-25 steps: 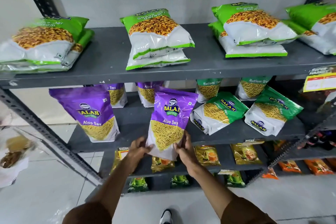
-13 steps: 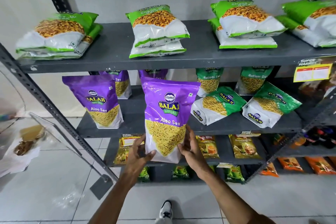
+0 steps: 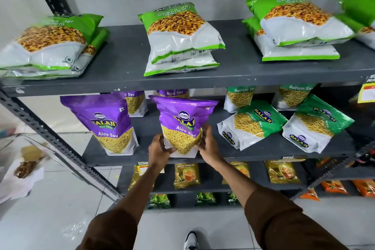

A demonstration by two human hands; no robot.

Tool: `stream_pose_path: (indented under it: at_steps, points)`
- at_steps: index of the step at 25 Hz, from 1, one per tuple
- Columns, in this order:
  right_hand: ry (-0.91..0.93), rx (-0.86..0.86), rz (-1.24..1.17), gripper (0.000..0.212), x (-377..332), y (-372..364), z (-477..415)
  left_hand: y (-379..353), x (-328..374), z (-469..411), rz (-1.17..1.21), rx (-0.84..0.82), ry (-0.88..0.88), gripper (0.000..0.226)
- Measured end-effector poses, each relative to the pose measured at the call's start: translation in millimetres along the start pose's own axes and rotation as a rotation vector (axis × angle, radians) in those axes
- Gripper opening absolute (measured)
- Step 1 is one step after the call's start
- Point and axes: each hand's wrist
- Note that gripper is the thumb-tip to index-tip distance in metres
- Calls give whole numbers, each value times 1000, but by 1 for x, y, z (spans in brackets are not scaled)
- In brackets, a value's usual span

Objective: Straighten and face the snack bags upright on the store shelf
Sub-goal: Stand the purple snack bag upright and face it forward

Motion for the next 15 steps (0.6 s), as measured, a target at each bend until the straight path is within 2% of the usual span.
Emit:
stream_pose_path:
  at_steps: [3,6,11,13,15]
  points:
    - [-39,-23,43,60,-1,-11,-31,3,-9,-26,-35,22,49,53]
    - [-38,-37,63,63,5,-21,-56,8,-23,-52,56,43,76,54]
    - [-45,-68,-1,65,10,-26,-66,1,-20,-49,3,94,29,54]
    - [-23,-106,9,78,14,-19,-58,-10,-26,-40,12,179,44,63]
    - [49,-8,50,83,15,-9,-44,-32,-33,-20,18,321,65,75]
Point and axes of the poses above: each hand's wrist, its own z-axis away from the middle knuckle, its own y-axis out of the back of the hand, x = y × z, and after that the axes turned 14 degrees about -x, right-handed
